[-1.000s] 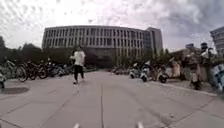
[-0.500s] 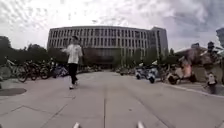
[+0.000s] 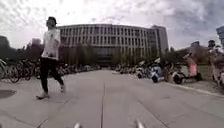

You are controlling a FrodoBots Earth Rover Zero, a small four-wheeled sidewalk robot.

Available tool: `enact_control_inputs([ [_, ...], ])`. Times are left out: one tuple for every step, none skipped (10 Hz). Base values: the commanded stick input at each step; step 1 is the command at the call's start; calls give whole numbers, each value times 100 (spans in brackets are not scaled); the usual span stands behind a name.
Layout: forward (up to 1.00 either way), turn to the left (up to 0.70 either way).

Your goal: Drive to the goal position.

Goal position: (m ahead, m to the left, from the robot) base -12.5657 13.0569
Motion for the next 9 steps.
enact_control_inputs([
  [70,5],
  [70,6],
  [70,7],
  [70,9],
  [70,11],
  [70,12],
  [70,13],
  [70,13],
  [70,12],
])
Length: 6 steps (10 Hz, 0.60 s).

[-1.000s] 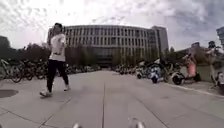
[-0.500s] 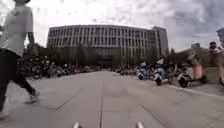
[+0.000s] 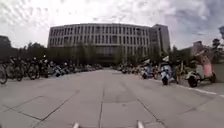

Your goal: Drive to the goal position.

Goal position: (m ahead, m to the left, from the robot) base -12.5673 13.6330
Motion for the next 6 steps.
enact_control_inputs([
  [70,8],
  [70,2],
  [70,0],
  [70,0],
  [70,0],
  [70,0],
])
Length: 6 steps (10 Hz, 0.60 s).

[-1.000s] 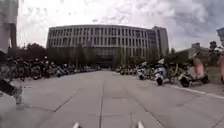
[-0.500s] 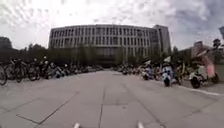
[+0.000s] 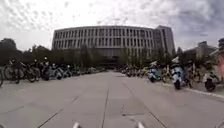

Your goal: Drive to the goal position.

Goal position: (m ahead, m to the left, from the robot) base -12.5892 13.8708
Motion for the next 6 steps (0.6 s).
enact_control_inputs([
  [70,0],
  [70,0],
  [70,0],
  [70,3],
  [70,7],
  [70,13],
])
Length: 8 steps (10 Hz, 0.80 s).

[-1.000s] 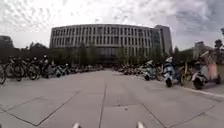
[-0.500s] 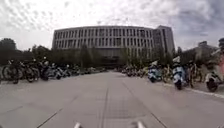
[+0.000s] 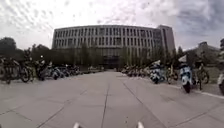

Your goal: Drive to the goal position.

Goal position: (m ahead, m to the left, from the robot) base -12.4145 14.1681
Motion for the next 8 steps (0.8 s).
enact_control_inputs([
  [70,14],
  [70,14],
  [70,14],
  [70,14],
  [70,14],
  [70,13],
  [70,10],
  [70,0],
])
